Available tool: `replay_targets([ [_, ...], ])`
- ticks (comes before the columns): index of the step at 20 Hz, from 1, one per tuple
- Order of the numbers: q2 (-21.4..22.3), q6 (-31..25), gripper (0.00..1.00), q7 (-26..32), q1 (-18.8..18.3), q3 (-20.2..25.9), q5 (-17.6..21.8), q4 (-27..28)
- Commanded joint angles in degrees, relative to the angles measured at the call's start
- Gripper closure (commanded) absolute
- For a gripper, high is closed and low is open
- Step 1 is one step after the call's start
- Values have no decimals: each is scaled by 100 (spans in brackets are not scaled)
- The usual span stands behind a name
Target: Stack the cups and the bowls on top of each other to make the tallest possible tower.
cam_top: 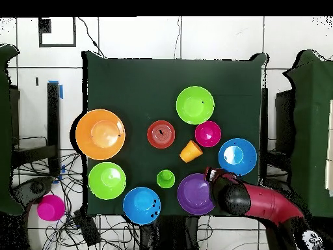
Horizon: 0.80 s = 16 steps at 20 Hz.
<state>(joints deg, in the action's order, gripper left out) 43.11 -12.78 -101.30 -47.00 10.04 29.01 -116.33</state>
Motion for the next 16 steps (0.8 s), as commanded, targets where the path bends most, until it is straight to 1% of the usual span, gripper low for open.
replay_targets([
  [1, -79, 254, 0, -1130, 299, -181, -301, -510],
  [5, 6, 346, 0, -1224, 359, -337, -356, -699],
  [9, -48, 523, 0, -1301, 375, -417, -408, -846],
  [12, -159, 670, 0, -1344, 404, -415, -440, -891],
  [16, -372, 1022, 0, -1535, 520, -466, -508, -1001],
])
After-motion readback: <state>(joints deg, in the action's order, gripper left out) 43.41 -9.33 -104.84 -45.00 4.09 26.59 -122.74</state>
